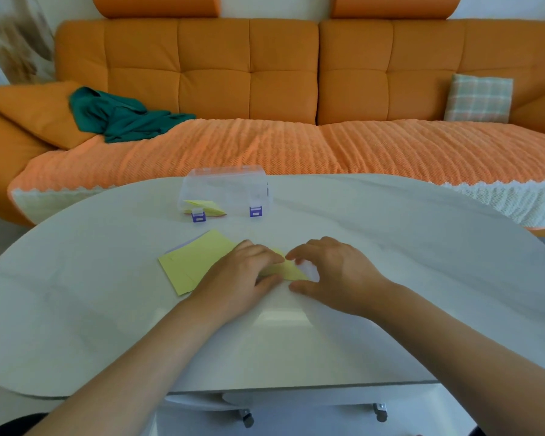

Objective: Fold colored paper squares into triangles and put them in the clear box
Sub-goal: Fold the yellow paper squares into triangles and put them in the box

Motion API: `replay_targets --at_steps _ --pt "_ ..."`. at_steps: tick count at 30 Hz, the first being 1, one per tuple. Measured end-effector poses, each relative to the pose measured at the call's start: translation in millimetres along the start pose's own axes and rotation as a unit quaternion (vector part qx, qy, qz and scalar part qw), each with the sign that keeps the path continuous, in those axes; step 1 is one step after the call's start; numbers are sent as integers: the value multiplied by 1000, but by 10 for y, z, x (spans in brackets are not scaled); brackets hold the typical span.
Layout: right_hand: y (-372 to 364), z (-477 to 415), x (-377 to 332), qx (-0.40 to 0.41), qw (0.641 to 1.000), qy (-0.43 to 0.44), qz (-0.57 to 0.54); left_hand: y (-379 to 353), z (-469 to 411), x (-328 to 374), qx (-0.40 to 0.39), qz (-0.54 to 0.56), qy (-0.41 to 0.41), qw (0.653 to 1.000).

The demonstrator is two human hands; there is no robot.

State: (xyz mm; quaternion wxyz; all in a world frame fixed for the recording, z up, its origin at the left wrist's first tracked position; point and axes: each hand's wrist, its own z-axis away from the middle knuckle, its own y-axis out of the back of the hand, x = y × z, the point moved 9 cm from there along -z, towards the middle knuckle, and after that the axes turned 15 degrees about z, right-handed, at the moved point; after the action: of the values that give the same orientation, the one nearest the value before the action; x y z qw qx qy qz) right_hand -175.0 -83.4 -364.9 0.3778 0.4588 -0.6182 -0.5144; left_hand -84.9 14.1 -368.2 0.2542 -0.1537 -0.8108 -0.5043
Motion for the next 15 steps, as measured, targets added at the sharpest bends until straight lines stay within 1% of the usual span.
replay_targets --at_steps 4,5,9,12,14,15 --pt "8 -87 -3 -4 1000 21 13 11 -65 44 -18 -38 -52 998" --pt "24 -105 -10 -2 999 31 24 14 -84 39 -21 -38 -55 998" --pt "66 -150 -30 8 995 58 78 9 -146 -81 -37 -1 -18 999" --pt "88 -162 -63 34 991 74 111 11 -174 -92 -38 3 -21 999" --pt "112 -169 -78 55 989 75 114 36 -173 -77 -18 -4 -27 999" --pt "138 -171 -65 70 991 64 96 67 -168 -76 1 -2 -22 1000"
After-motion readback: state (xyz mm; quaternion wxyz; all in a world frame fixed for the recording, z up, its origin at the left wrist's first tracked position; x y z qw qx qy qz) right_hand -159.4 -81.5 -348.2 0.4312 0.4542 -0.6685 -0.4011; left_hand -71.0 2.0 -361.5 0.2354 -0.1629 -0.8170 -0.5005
